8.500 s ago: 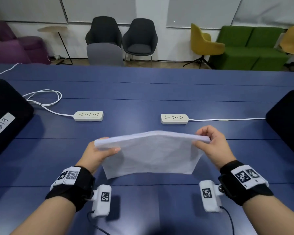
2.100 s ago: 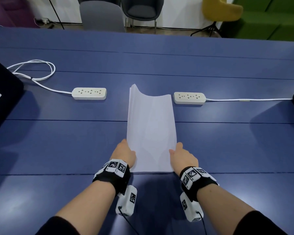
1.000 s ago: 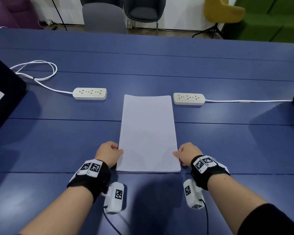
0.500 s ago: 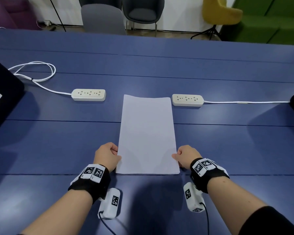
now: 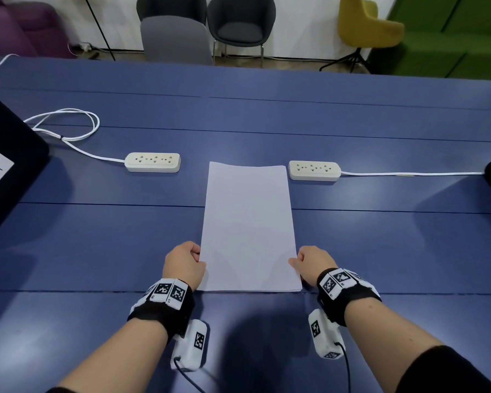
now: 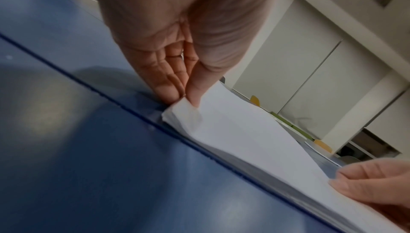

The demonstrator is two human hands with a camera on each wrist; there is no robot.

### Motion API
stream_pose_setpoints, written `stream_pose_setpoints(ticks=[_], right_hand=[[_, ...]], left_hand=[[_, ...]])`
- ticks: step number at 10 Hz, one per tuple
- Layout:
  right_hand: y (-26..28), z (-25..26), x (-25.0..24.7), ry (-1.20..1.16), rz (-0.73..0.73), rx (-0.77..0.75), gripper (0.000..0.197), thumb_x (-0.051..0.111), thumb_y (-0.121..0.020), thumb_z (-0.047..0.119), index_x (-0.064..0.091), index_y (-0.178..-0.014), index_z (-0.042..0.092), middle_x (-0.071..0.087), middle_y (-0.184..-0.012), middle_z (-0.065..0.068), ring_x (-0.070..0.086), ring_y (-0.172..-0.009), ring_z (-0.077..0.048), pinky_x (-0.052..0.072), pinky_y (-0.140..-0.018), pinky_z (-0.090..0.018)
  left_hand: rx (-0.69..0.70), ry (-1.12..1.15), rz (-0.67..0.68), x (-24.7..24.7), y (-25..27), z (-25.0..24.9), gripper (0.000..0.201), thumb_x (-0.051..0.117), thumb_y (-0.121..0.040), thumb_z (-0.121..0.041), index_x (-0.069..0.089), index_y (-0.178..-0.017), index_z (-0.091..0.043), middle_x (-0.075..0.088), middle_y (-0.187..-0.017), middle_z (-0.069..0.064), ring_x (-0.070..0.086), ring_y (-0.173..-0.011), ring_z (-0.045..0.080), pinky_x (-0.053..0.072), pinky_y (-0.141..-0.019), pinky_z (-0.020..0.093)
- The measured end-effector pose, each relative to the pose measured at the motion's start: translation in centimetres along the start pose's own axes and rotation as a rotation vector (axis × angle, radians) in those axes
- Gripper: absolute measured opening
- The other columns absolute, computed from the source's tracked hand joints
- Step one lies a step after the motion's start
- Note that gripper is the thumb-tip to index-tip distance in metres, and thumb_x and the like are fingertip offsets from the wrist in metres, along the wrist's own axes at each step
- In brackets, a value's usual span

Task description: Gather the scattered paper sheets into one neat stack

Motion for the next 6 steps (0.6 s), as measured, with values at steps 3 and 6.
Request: stream_pose_setpoints(ticks=[3, 6], right_hand=[[-0.06, -0.12, -0.14, -0.033, -0.027, 0.032, 0.026, 0.053, -0.085, 0.030, 0.040, -0.067, 0.017, 0.057, -0.080, -0.004, 0.054, -0.077, -0.024, 0.043, -0.065, -0.030], [-0.18, -0.30, -0.94, 0.002, -0.009, -0.011, 0.023, 0.046, -0.088, 0.035, 0.047, -0.081, 0.013, 0.059, -0.091, -0.008, 0.056, -0.081, -0.028, 0.044, -0.068, -0.030]], left_hand=[[-0.046, -0.088, 0.031, -0.02, -0.04, -0.23, 0.022, 0.065, -0.074, -0.011, 0.060, -0.096, -0.013, 0.062, -0.087, 0.000, 0.061, -0.086, 0.024, 0.049, -0.075, 0.030], [-0.071, -0.059, 0.062, -0.52, -0.39, -0.01, 0.019, 0.058, -0.079, -0.016, 0.059, -0.097, -0.011, 0.067, -0.097, 0.006, 0.059, -0.086, 0.024, 0.044, -0.073, 0.028]])
Point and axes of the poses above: each hand's wrist, its own y-axis away from the middle knuckle, its own x-axis out of the palm, z = x × y, the point moved 5 cm from there along -y, towards the middle knuckle
